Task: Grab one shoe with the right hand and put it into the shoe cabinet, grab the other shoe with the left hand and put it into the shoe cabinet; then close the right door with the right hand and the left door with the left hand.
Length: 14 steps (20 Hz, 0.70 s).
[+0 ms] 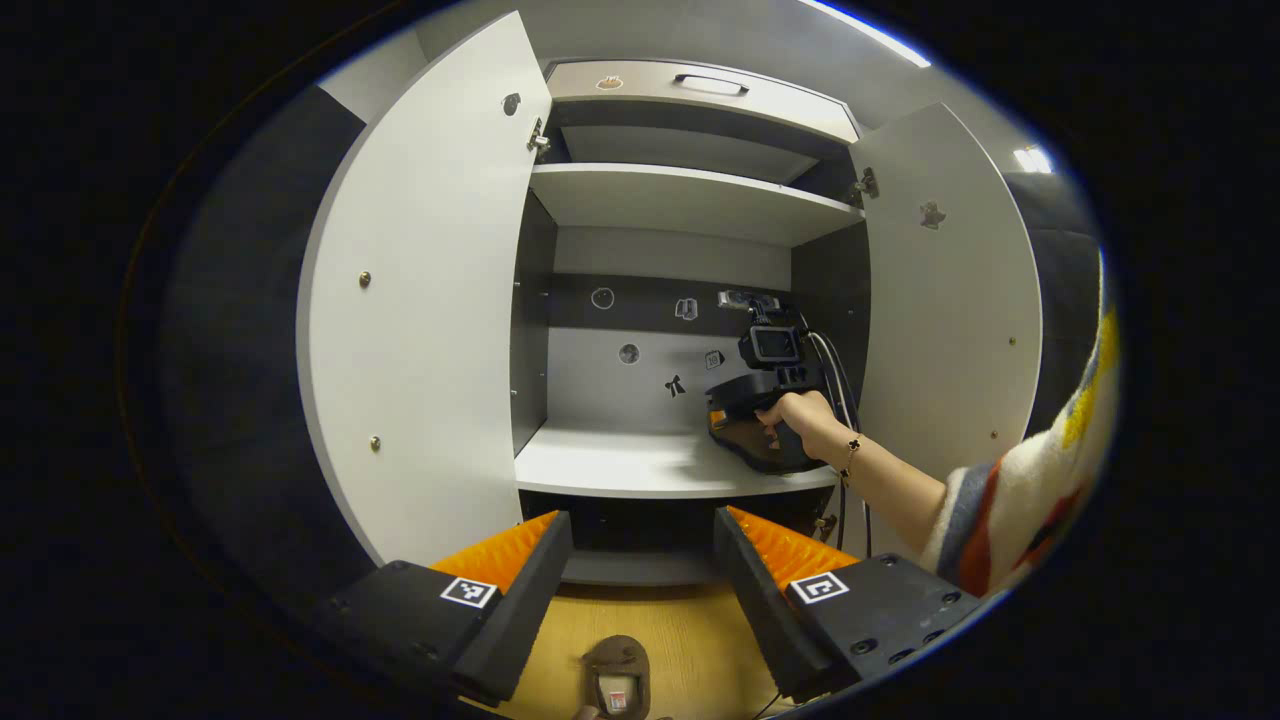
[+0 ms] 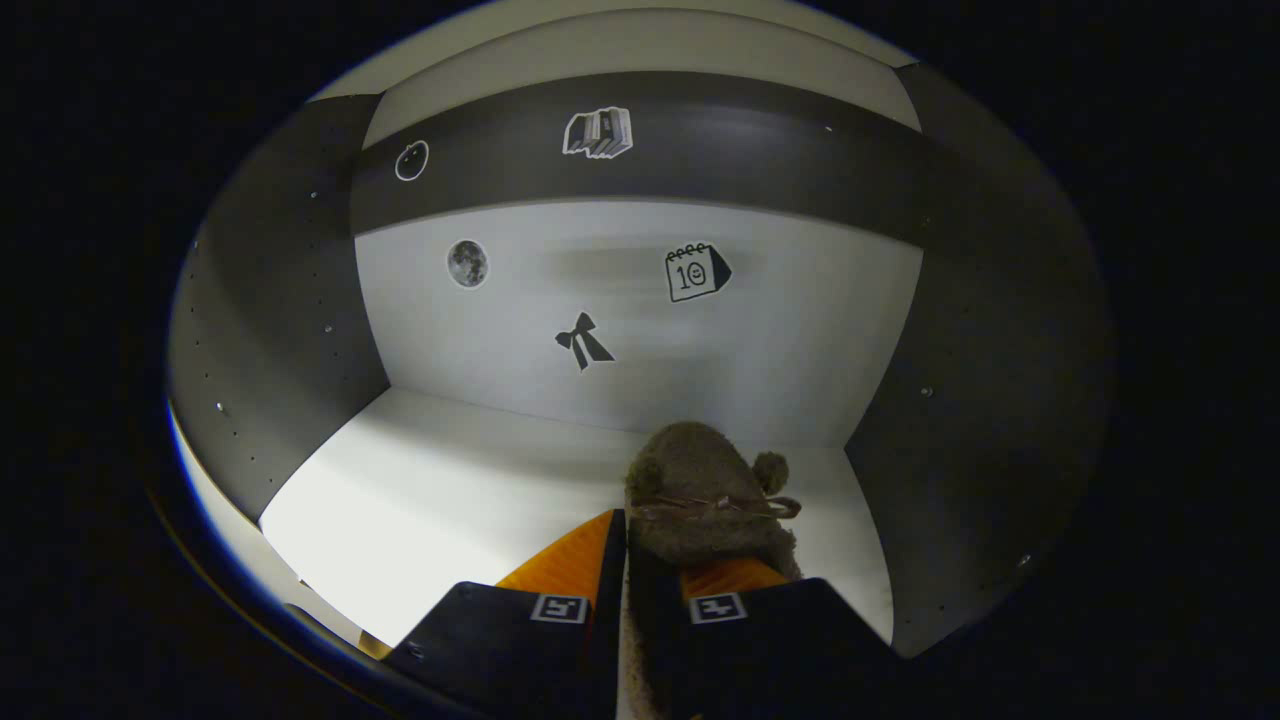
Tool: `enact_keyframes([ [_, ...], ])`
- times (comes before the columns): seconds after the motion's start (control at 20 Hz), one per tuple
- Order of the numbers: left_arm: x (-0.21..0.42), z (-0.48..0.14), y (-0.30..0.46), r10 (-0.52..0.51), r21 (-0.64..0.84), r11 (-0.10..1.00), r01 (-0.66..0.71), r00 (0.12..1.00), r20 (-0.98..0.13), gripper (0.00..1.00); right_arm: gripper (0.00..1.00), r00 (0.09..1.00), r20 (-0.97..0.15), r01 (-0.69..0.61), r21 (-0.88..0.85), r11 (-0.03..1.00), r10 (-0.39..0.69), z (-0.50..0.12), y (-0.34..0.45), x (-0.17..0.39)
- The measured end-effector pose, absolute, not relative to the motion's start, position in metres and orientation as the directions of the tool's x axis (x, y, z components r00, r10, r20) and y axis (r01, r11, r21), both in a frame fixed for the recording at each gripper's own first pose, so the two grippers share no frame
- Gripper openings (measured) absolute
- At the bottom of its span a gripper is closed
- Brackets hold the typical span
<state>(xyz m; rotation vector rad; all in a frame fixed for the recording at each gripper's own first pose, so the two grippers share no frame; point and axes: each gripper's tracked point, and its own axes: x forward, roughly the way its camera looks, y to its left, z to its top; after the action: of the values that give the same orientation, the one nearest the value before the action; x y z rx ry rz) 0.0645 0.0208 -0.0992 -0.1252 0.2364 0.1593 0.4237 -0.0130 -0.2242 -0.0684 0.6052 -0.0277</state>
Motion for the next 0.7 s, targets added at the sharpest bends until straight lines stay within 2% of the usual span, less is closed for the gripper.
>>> enact_keyframes([
  [0.05, 0.062, -0.1, 0.022, 0.144, -0.107, 0.979, -0.175, 0.959, -0.244, 0.91, 0.35, 0.822, -0.568, 0.002, -0.069, 0.998, -0.041, -0.223, -0.011, 0.422],
  [0.1, 0.06, -0.099, 0.023, 0.145, -0.109, 0.978, -0.176, 0.958, -0.246, 0.91, 0.43, 0.823, -0.568, -0.004, -0.057, 0.998, -0.029, -0.22, -0.008, 0.416],
  [0.15, 0.057, -0.099, 0.023, 0.144, -0.111, 0.978, -0.176, 0.959, -0.245, 0.91, 0.58, 0.825, -0.565, -0.009, -0.047, 0.999, -0.019, -0.217, -0.005, 0.41],
  [0.2, 0.055, -0.098, 0.023, 0.14, -0.114, 0.978, -0.172, 0.96, -0.242, 0.91, 0.66, 0.831, -0.556, -0.013, -0.043, 0.999, -0.013, -0.212, -0.003, 0.403],
  [0.25, 0.052, -0.097, 0.023, 0.135, -0.116, 0.979, -0.166, 0.961, -0.24, 0.91, 0.83, 0.834, -0.551, -0.022, -0.033, 0.999, 0.0, -0.21, 0.001, 0.396],
  [0.35, 0.045, -0.095, 0.022, 0.116, -0.114, 0.983, -0.146, 0.966, -0.232, 0.91, 0.99, 0.845, -0.534, -0.03, -0.054, 0.998, -0.004, -0.203, 0.001, 0.38],
  [0.55, 0.026, -0.084, 0.021, 0.067, -0.121, 0.989, -0.09, 0.981, -0.181, 0.91, 0.98, 0.897, -0.441, -0.041, -0.045, 0.998, 0.017, -0.163, 0.006, 0.347],
  [0.7, 0.01, -0.085, 0.025, 0.044, -0.124, 0.99, -0.062, 0.988, -0.147, 0.91, 0.99, 0.956, -0.293, -0.031, -0.019, 0.999, 0.024, -0.109, 0.013, 0.307],
])
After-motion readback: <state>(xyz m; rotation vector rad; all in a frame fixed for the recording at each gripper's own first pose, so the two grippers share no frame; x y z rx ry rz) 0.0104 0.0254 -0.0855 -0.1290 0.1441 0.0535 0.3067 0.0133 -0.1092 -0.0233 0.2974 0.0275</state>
